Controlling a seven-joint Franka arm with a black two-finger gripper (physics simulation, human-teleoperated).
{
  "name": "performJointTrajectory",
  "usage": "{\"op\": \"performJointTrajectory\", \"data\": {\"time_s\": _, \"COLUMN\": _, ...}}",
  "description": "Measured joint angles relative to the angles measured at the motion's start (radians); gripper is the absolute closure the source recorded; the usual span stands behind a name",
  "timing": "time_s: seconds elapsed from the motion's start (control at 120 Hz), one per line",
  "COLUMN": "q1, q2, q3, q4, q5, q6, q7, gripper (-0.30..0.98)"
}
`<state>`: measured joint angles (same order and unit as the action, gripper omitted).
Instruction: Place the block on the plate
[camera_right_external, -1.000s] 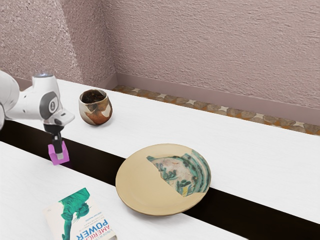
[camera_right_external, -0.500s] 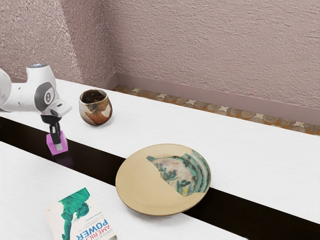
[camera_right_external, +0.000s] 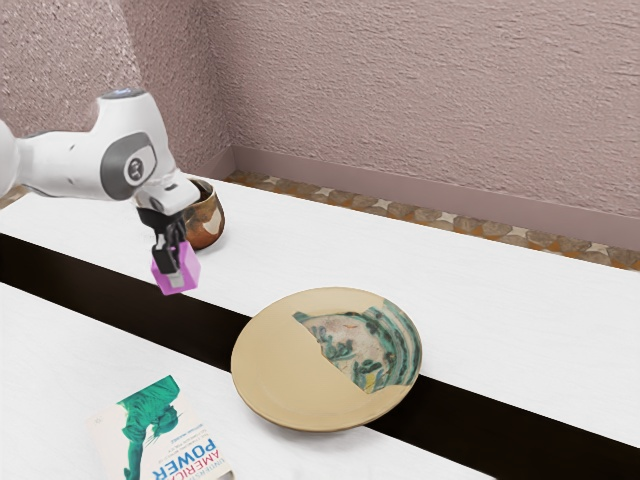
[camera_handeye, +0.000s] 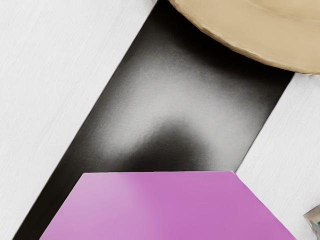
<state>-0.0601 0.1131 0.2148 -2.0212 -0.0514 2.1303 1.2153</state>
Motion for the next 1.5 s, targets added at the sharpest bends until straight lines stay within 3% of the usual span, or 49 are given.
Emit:
{"op": "performJointTrajectory", "data": {"time_s": 0.358, "q1": -0.196, "q2": 0.003, "q3": -0.049, "q4": -0.007, "q5": -0.009, "q6": -0.045, "q7": -0.024, "gripper": 0.31}}
{"op": "performJointTrajectory", "data": {"time_s": 0.75, "q1": -0.372, "q2": 0.214, "q3": -0.053, "q4": 0.148, "q5": -0.025, "q6": -0.039, "q7": -0.057, "gripper": 0.3}}
{"op": "performJointTrajectory", "data": {"time_s": 0.942, "q1": -0.384, "q2": 0.275, "q3": -0.062, "q4": 0.163, "q5": -0.035, "q6": -0.036, "q7": -0.068, "gripper": 0.3}}
{"op": "performJointTrajectory", "data": {"time_s": 1.108, "q1": -0.385, "q2": 0.272, "q3": -0.08, "q4": 0.163, "q5": -0.037, "q6": -0.037, "q7": -0.074, "gripper": 0.15}}
{"op": "performJointTrajectory", "data": {"time_s": 1.342, "q1": -0.383, "q2": 0.173, "q3": -0.079, "q4": 0.16, "q5": -0.039, "q6": -0.05, "q7": -0.086, "gripper": 0.05}}
{"op": "performJointTrajectory", "data": {"time_s": 1.5, "q1": -0.375, "q2": 0.124, "q3": 0.021, "q4": 0.185, "q5": -0.04, "q6": -0.08, "q7": -0.14, "gripper": 0.02}}
